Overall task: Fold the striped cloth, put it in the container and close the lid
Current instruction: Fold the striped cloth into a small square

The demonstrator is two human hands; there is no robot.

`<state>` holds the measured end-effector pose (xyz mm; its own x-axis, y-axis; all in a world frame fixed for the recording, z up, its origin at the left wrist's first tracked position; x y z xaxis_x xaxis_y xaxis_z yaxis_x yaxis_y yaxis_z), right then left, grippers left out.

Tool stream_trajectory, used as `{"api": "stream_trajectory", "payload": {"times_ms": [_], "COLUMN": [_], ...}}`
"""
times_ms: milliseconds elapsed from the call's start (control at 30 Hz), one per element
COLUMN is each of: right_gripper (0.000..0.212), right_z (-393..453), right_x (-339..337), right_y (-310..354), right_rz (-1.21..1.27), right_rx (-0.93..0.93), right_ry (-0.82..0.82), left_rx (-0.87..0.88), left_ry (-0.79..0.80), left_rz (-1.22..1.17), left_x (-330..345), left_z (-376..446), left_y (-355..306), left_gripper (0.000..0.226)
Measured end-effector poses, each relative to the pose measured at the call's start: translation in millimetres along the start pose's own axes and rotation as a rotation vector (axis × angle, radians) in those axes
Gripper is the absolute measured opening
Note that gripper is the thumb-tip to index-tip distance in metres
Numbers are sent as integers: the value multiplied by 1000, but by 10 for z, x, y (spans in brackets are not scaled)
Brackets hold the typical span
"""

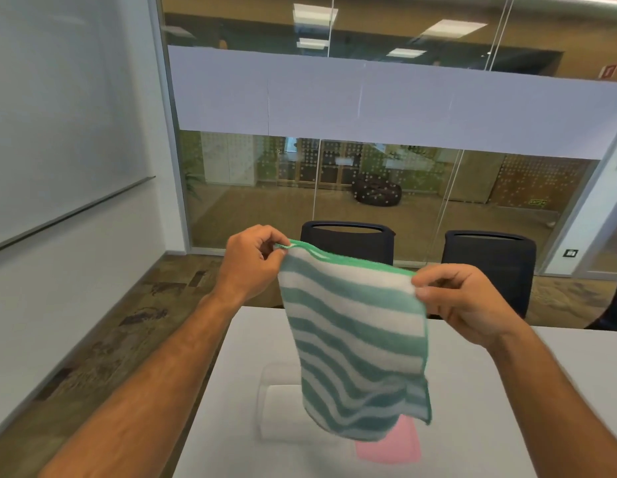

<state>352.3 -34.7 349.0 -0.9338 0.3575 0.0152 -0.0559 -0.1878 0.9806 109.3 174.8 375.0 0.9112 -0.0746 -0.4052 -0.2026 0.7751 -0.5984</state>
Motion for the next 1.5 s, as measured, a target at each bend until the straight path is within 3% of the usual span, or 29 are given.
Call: {"api": "stream_trajectory", "payload": {"times_ms": [67, 133, 200, 333, 467, 700, 833, 900, 1000, 1100, 1267, 1333, 1433, 1500], "right_gripper": [16, 13, 15, 25, 18, 64, 15, 8, 18, 27, 21, 30, 26, 29], "right_z": [36, 23, -2, 23, 9, 22, 39, 34, 3, -6, -89, -97, -61, -59], "right_x": [-18, 10, -9, -76, -118, -84, -117, -89, 29, 74, 139, 111, 48, 23], "right_y": [86, 180, 204, 122, 71, -3, -162, -261, -382, -451, -554, -622, -718, -773], "right_rz": [-565, -737, -667, -455, -398, -291, -222, -118, -57, -8, 266, 335, 356, 370], "right_rx": [-103, -211, -255, -167, -106, -53, 123, 191, 277, 306, 412, 444, 449, 468], "right_ry": [-193, -318, -346, -302, -293, -280, -265, -243, -167, -171, -153, -199, -280, -309], "left_rx": [12, 24, 20, 6, 2, -206, -380, -455, -515, -502, -546, -575, -573, -569], "left_ry": [9, 4, -13, -7, 11, 37, 86, 140, 241, 390, 286, 315, 410, 396], "left_rz": [27, 48, 43, 21, -22, -141, -317, -389, -495, -529, -607, -674, -672, -638], "left_x": [33, 34, 11, -22, -49, -54, -9, 38, 142, 252, 274, 298, 370, 399], "left_z": [-9, -11, -1, -10, -31, -20, -58, -124, -219, -306, -340, -368, -418, -438], "left_y": [-17, -19, 0, 31, 13, 191, 402, 452, 486, 481, 553, 585, 585, 574], "left_gripper": [6, 6, 7, 6, 4, 25, 40, 45, 26, 40, 34, 28, 37, 27]}}
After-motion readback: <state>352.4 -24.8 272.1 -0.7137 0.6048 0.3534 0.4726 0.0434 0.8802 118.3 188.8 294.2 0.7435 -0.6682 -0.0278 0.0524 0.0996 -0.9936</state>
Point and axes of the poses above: each hand's wrist, its own z-axis towards the middle knuckle, its own x-axis out of the palm, y = z × x, the point moved 8 cm from there along z, towards the middle knuckle, and after that the axes turned 1 degree about -y, right-handed, at the moved point
